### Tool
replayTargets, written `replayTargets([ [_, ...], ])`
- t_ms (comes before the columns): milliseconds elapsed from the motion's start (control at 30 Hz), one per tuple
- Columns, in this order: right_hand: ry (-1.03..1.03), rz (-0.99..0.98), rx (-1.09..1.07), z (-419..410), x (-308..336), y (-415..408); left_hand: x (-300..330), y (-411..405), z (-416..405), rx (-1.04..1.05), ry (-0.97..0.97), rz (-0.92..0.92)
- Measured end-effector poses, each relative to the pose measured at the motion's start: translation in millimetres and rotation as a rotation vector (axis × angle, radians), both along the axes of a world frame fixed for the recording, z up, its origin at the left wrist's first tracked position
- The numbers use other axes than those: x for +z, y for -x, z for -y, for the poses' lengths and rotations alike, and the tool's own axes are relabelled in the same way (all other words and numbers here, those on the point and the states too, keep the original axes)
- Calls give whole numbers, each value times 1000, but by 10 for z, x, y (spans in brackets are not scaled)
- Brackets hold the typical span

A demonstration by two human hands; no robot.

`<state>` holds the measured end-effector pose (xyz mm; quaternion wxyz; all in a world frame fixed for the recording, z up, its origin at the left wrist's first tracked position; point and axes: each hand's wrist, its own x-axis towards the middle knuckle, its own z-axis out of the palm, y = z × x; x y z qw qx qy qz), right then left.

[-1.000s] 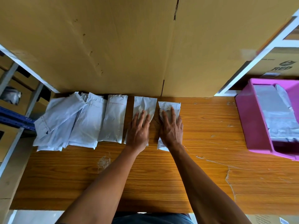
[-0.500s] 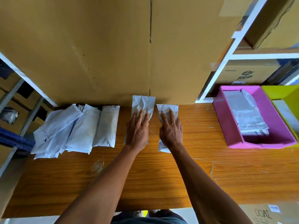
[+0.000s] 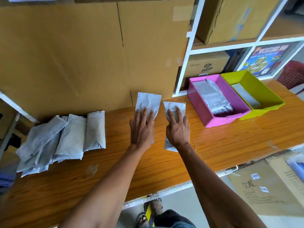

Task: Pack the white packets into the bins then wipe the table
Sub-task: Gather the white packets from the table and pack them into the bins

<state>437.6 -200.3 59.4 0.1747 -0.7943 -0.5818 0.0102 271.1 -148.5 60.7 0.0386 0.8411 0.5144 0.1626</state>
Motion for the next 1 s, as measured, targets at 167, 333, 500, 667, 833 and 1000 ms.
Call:
replayTargets([
  [167,-52,14,-55,270,107,-292,74,-304,140,-75,-1,-24],
  [333,-94,32,-102,410,260,-645,206,-703,220,-117,-42,-53],
  [500,-160,33,-120,488,406,-1231,372,-1270,279,-145,-92,-36],
  [667,-198,74,-130,609,544,-2039,540,-2062,426,-151,-127,-17],
  [833,-209,95,-130,825,581,-2919,600,-2895,650,-150,-105,-34],
  [1000,-153,52,-112,1039,534,-3562,634,-3578,815,-181,-88,-36],
])
